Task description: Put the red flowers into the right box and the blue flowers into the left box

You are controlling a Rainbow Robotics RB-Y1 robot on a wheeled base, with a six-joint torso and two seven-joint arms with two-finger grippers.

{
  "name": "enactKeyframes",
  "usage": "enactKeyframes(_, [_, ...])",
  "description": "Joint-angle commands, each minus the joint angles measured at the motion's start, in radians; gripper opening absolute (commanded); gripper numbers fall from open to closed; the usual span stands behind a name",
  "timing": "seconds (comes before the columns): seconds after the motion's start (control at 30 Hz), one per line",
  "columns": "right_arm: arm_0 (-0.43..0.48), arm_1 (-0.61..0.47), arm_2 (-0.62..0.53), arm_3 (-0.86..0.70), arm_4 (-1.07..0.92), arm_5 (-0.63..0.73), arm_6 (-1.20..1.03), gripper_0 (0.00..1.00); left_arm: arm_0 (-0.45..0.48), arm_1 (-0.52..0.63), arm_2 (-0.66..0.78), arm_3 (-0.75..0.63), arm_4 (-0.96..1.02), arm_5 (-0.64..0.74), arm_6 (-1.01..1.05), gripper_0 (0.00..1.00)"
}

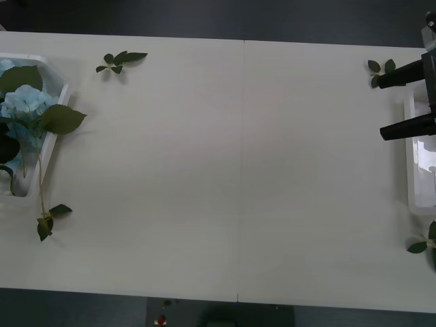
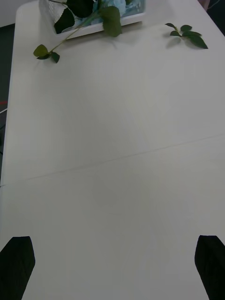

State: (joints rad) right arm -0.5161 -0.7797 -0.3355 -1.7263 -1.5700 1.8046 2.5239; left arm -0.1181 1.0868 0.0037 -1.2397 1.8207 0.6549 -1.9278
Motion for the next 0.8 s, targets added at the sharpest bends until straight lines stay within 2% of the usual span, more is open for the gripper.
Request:
enactKeyframes(0.03, [0.021,-0.030,-0.007,0.025,-0.024,-0.002,0.090,1.00,-0.012,0.084,0.179,-0.014,0.014,0.239,0.013,1.00])
enactKeyframes(0.13, [0.030,-0.033,-0.010,0.028,-0.028,-0.002,0.113,1.00,-0.012,0.128,0.291,-0.052,0.012,0.446,0.021,1.00])
enactKeyframes(0.2, [0.030,-0.033,-0.010,0.028,-0.028,-0.002,0.121,1.00,-0.012,0.153,0.328,-0.106,0.012,0.520,0.029,1.00])
enactKeyframes(0.3, [0.028,-0.033,-0.010,0.025,-0.030,-0.002,0.136,1.00,-0.011,0.160,0.351,-0.202,0.012,0.543,0.044,1.00])
enactKeyframes(0.43, [0.028,-0.033,-0.011,0.024,-0.031,-0.002,0.153,1.00,-0.003,0.148,0.351,-0.363,0.008,0.502,0.132,1.00])
enactKeyframes(0.6, [0.028,-0.033,-0.011,0.024,-0.031,-0.002,0.153,1.00,0.057,0.079,0.346,-0.609,-0.087,0.367,0.210,1.00])
enactKeyframes(0.7, [0.028,-0.033,-0.011,0.024,-0.031,-0.002,0.153,1.00,0.078,0.039,0.286,-0.750,-0.149,0.279,0.248,1.00])
enactKeyframes(0.8, [0.028,-0.033,-0.011,0.024,-0.031,-0.002,0.153,1.00,0.083,0.007,0.229,-0.823,-0.166,0.227,0.244,1.00])
